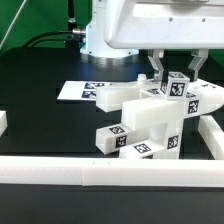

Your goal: Assemble chair

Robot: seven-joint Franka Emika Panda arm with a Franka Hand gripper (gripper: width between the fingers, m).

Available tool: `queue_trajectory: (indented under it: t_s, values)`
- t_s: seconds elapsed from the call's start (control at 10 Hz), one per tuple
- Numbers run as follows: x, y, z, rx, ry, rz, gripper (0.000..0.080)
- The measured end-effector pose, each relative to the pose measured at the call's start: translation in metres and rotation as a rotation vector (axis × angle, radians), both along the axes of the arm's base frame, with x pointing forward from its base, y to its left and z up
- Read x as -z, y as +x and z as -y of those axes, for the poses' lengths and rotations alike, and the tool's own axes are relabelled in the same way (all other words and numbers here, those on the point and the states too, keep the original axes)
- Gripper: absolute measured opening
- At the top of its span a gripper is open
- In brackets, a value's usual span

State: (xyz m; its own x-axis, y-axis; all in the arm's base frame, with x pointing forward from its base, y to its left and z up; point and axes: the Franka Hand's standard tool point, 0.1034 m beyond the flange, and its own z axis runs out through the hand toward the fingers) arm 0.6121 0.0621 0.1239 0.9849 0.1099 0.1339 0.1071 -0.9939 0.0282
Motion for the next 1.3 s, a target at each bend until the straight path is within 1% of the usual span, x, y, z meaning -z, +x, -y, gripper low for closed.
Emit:
queue_trajectory:
  t_s: [0.1, 0.2, 0.3, 0.4, 0.6, 0.9, 1.1, 1.3]
  values:
    - [-0.0010, 0.0008, 0.0051, 0.085, 0.008, 0.003, 0.0282]
    - [0.0008, 0.0015, 0.0085, 0.142, 0.016, 0.020, 0.0282]
    - [0.0009, 0.0033, 0.0093, 0.236, 0.037, 0.043, 0.0282]
    - [0.0008, 0.0042, 0.0070, 0.335, 0.054, 0.052, 0.0282]
    - [0.0009, 0.0047, 0.0062, 0.444, 0.073, 0.057, 0.0284]
    - [0.0010, 0.0047, 0.0057, 0.671, 0.122, 0.056, 0.0284]
    - [0.0014, 0.0050, 0.0072, 0.893, 0.185, 0.060, 0.0284]
    - [0.0013, 0.0059, 0.0065, 1.073, 0.218, 0.054, 0.0284]
